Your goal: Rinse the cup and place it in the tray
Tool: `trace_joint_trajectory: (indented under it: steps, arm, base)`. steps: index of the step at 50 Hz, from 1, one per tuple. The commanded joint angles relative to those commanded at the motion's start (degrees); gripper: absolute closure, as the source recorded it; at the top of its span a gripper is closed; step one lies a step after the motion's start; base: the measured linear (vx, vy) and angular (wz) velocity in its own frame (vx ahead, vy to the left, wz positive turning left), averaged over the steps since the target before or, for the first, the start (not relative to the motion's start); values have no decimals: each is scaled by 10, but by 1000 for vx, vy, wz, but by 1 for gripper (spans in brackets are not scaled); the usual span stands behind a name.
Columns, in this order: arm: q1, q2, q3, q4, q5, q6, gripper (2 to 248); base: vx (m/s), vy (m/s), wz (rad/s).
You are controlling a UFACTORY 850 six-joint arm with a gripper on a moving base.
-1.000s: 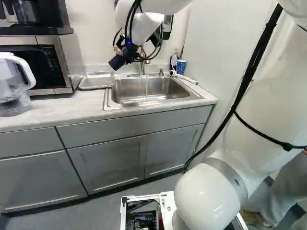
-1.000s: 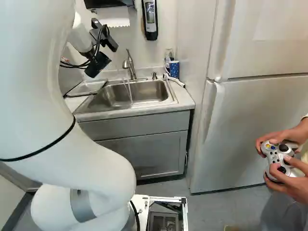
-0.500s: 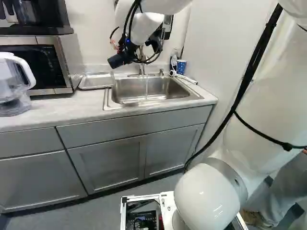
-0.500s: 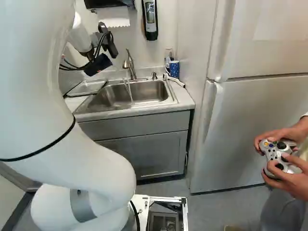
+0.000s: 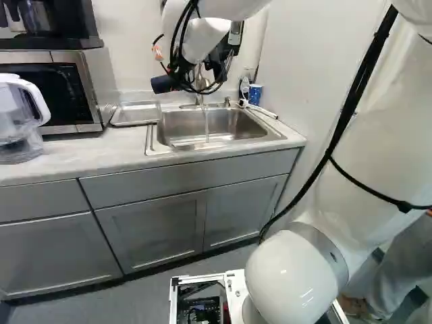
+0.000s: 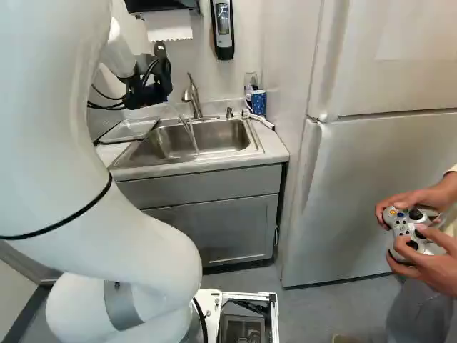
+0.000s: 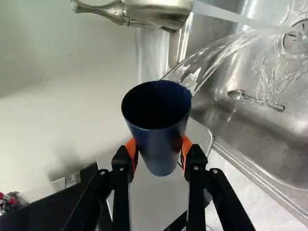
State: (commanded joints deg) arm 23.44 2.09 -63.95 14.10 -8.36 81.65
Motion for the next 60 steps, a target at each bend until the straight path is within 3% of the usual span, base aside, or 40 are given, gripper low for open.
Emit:
trace_joint_trajectory:
  steps: [25, 60]
  arm:
    - [0, 0, 0, 0, 0, 151, 139]
    - [0, 0, 0, 0, 0, 151, 139]
  base:
    - [0, 0, 0]
    - [0, 0, 0]
